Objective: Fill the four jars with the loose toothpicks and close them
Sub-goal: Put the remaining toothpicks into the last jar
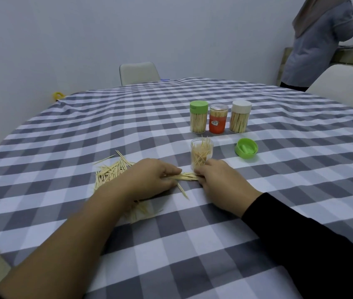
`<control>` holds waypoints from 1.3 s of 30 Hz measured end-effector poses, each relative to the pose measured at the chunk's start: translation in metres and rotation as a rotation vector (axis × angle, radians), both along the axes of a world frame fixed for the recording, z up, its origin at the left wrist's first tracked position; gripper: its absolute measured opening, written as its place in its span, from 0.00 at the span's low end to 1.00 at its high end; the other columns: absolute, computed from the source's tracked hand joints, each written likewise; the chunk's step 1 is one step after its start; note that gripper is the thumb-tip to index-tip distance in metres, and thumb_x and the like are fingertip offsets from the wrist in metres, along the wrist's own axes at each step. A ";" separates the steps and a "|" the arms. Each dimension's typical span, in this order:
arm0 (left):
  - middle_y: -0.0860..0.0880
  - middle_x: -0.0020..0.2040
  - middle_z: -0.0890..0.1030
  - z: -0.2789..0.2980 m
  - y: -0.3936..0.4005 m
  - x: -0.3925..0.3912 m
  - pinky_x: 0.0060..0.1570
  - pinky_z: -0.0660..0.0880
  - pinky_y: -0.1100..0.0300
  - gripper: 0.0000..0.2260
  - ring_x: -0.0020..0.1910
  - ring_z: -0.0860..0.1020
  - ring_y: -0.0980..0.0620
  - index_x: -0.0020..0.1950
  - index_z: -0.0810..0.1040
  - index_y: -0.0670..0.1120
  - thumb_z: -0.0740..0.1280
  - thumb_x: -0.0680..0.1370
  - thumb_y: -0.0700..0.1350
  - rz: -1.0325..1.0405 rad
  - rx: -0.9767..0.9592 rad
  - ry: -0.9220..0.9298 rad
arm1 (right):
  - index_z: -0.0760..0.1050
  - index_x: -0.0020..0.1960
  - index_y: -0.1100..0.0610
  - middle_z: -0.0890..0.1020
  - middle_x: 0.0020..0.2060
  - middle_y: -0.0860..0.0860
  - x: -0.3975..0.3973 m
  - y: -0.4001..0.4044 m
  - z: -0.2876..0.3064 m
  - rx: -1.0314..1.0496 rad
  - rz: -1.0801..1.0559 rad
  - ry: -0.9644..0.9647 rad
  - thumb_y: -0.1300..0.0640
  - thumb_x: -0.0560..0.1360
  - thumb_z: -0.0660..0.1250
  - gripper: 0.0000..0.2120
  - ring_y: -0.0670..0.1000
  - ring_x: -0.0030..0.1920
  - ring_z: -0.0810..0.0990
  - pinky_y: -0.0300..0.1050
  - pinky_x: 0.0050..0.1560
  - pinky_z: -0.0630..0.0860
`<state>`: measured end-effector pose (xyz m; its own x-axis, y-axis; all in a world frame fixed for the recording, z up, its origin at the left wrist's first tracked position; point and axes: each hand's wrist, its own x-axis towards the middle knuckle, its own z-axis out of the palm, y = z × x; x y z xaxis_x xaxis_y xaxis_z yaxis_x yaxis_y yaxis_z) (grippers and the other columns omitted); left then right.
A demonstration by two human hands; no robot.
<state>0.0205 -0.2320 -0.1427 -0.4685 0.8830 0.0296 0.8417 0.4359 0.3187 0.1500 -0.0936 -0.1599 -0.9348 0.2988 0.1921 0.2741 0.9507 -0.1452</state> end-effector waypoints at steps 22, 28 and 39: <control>0.46 0.43 0.84 -0.016 0.016 0.009 0.40 0.78 0.53 0.08 0.41 0.81 0.45 0.51 0.84 0.44 0.70 0.74 0.44 -0.269 0.151 0.437 | 0.75 0.56 0.56 0.76 0.53 0.53 0.010 -0.012 0.014 0.312 -0.026 -0.102 0.61 0.79 0.53 0.13 0.56 0.55 0.74 0.46 0.45 0.62; 0.45 0.54 0.78 -0.010 0.018 0.030 0.52 0.70 0.54 0.13 0.54 0.75 0.45 0.63 0.74 0.44 0.58 0.80 0.42 -0.197 -0.036 0.634 | 0.73 0.57 0.59 0.75 0.55 0.56 0.012 -0.024 0.014 0.377 -0.064 -0.113 0.63 0.79 0.50 0.14 0.58 0.56 0.74 0.47 0.46 0.65; 0.43 0.58 0.73 -0.013 0.025 0.044 0.51 0.68 0.56 0.13 0.58 0.71 0.44 0.62 0.72 0.39 0.53 0.81 0.37 0.028 -0.153 0.554 | 0.71 0.54 0.57 0.76 0.53 0.55 0.017 0.005 0.017 0.213 -0.133 -0.113 0.63 0.79 0.52 0.10 0.55 0.54 0.74 0.45 0.45 0.67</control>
<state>0.0642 -0.2071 -0.1554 -0.4429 0.8839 0.1500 0.8525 0.4670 -0.2351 0.1668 -0.0881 -0.1427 -0.9089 0.3848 0.1605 0.4021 0.9109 0.0932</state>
